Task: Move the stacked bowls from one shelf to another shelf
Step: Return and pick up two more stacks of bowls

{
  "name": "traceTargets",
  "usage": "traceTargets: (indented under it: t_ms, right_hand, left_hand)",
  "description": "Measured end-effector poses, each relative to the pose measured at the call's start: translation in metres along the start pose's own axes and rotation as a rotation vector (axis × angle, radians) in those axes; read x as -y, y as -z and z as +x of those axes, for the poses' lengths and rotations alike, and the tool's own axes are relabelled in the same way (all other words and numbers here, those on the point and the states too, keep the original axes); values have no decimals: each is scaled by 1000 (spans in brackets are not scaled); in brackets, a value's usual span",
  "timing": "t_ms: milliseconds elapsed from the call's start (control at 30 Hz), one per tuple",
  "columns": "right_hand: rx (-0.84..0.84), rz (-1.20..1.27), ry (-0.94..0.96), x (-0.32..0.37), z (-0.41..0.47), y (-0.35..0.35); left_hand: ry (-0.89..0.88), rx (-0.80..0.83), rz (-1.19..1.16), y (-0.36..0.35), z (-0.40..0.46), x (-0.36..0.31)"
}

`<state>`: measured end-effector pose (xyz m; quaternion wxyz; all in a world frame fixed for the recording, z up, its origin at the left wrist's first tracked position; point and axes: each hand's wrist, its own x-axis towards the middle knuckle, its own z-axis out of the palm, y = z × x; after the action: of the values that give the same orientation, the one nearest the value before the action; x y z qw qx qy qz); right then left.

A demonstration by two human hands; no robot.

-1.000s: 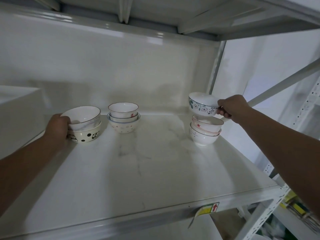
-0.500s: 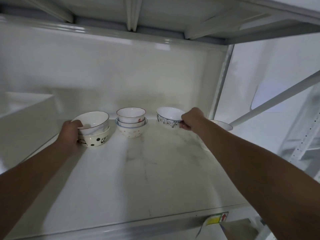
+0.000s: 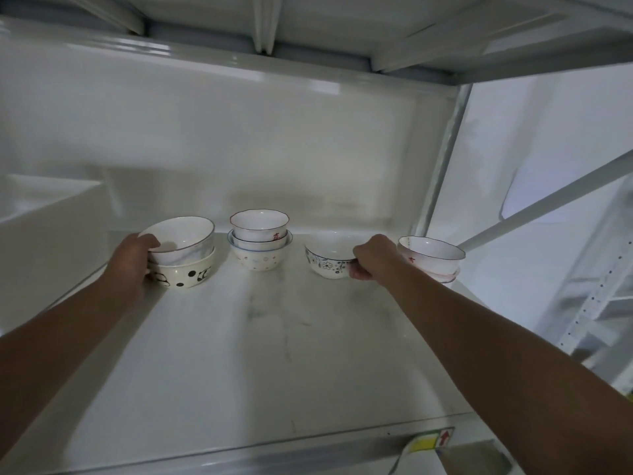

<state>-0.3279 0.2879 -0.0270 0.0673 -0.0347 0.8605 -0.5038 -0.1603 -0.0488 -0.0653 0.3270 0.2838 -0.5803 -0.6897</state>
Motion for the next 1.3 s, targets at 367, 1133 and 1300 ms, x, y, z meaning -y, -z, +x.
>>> traceTargets:
  t_ms: [367,1133,1300]
  right_hand:
    - [101,-985,93,38,-4,108]
    - [-224,-980,785,72,-7,78]
    - [-116,-964,835,64,-8,17]
  left_hand:
    - [13,11,9,-4,4,2]
    - [40,-12,-63,-7,-4,0]
    - [93,43,-114,0,-1,3]
